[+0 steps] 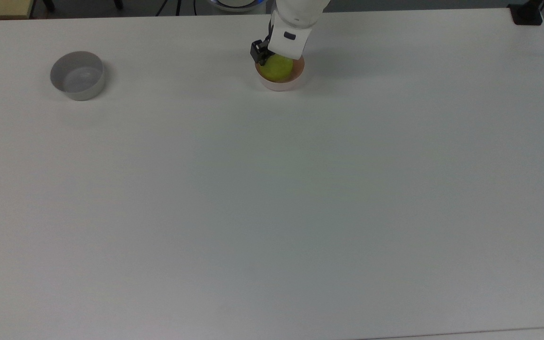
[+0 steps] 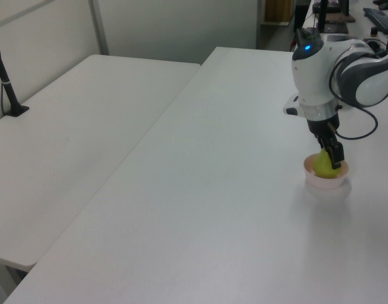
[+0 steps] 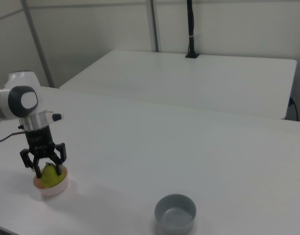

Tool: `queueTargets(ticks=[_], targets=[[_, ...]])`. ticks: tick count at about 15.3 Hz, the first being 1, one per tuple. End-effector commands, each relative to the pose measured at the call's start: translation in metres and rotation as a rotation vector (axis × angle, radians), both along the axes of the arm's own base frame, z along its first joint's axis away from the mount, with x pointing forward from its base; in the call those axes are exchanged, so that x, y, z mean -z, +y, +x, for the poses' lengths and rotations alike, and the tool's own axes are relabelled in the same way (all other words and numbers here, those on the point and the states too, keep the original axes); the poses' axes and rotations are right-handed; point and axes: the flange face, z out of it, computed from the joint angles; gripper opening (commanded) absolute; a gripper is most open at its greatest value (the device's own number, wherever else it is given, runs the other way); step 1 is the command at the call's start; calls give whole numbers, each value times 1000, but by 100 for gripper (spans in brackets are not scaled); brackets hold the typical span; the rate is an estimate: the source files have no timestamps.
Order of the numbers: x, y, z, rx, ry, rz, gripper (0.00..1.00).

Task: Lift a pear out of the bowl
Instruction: 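Lift the pear out of the pink bowl and carry it sideways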

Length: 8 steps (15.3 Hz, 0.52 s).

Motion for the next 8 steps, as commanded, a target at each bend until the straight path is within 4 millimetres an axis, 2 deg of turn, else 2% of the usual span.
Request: queueTargets(ticks=[1, 6, 7, 8], targets=[[-65, -1, 2, -23, 4, 29, 40], [-118, -11, 7, -30, 31, 78, 40], [-128, -19, 13, -10, 22, 82, 39], [-136, -34, 22, 24, 4, 85, 39]])
